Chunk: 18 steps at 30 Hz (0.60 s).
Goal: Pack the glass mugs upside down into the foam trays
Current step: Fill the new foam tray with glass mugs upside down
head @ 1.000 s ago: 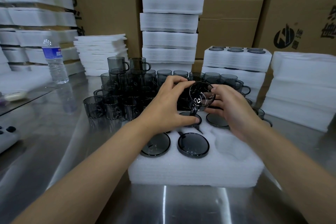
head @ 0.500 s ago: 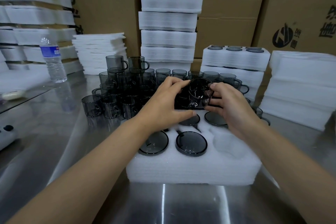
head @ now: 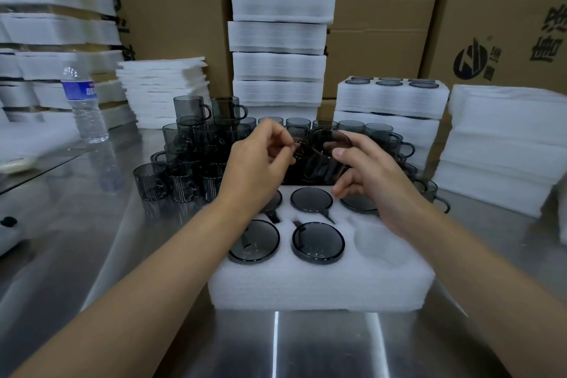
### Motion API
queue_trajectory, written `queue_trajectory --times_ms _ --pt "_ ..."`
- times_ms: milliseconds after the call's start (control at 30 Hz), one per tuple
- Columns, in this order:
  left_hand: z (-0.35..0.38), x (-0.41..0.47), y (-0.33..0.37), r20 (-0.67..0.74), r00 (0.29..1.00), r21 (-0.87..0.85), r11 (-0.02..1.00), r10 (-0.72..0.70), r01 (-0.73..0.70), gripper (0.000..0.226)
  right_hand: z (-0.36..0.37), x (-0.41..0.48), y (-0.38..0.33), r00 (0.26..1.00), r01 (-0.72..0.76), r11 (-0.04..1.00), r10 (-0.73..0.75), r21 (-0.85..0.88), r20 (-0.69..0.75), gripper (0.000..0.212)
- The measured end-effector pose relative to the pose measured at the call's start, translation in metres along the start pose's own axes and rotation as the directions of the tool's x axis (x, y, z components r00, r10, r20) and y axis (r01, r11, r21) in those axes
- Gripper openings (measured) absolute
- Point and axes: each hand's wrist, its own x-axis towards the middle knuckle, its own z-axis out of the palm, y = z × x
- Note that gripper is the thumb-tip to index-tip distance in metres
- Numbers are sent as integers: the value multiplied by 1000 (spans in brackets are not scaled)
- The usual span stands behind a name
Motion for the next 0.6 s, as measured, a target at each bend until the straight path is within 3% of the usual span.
queue_trajectory --times_ms 333,467,600 --pt "-1 1 -7 -52 999 -36 999 10 -11 36 2 -9 -1 978 204 928 -181 -311 101 66" --pt "-1 0 -6 -13 999 0 999 35 -35 34 3 -13 -6 969 243 852 -195 -465 149 60" --pt "0 0 -3 -51 998 36 999 30 -28 32 7 -15 -10 966 259 821 -213 -509 149 55"
